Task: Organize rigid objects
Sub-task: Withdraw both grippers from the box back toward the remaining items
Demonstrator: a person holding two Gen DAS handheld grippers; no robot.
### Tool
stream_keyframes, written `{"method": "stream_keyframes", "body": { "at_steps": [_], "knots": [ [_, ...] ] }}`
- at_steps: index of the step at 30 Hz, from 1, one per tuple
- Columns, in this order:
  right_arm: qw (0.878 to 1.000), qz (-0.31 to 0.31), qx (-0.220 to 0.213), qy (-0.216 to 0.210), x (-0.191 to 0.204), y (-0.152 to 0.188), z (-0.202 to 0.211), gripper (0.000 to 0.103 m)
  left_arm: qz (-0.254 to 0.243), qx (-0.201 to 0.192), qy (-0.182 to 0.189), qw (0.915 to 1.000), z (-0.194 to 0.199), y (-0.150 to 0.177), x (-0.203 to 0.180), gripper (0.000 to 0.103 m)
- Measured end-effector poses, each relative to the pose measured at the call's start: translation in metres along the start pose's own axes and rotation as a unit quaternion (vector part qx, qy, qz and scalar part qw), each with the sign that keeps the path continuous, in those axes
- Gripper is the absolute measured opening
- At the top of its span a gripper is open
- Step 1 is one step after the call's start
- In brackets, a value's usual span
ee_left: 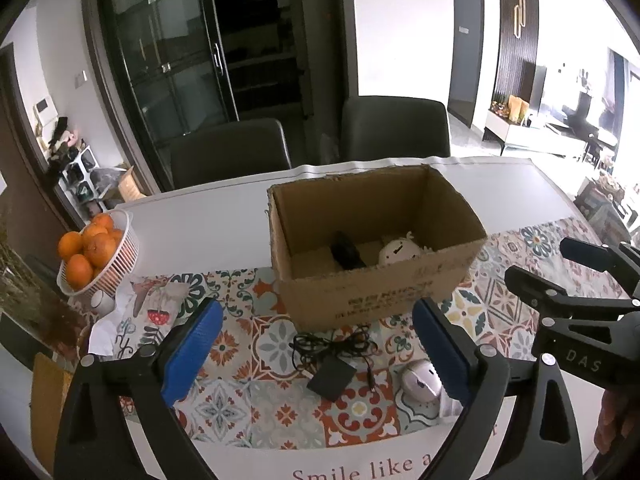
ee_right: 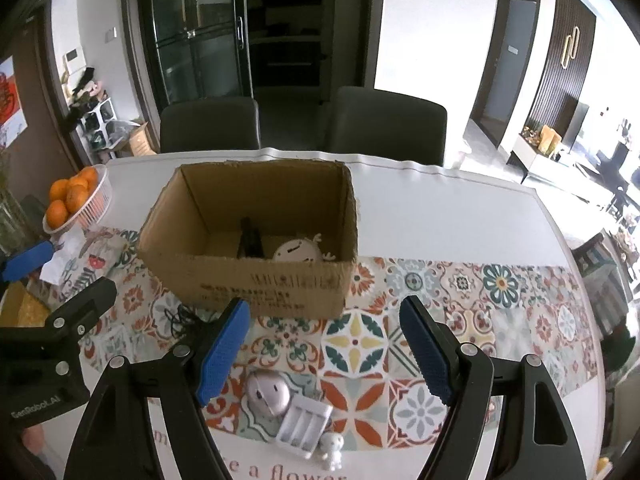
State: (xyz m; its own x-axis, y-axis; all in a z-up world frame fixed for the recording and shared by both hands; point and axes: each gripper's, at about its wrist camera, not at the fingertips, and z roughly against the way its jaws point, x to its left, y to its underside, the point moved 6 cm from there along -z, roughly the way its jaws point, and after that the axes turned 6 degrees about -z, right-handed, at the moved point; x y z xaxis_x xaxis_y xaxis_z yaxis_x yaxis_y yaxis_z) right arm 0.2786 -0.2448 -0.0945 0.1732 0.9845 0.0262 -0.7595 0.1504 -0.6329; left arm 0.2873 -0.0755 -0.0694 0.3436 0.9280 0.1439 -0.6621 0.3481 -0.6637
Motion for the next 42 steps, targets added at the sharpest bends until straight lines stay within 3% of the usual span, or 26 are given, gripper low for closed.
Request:
{"method": "stream_keyframes", "body": {
  "at_steps": [13,42],
  "knots": [
    [1.0,-0.004,-0.002,0.01,-0.016,0.039,0.013,0.078,-0.012,0.024,0.021,0.9994,0.001,0.03,-0.025,0.097],
    [0.995,-0.023,0.095,-0.003,-0.033,0.131,-0.027,0.075,-0.039,0.123,0.048,0.9905,-0.04,0.103,-0.063,0.097]
  ]
}}
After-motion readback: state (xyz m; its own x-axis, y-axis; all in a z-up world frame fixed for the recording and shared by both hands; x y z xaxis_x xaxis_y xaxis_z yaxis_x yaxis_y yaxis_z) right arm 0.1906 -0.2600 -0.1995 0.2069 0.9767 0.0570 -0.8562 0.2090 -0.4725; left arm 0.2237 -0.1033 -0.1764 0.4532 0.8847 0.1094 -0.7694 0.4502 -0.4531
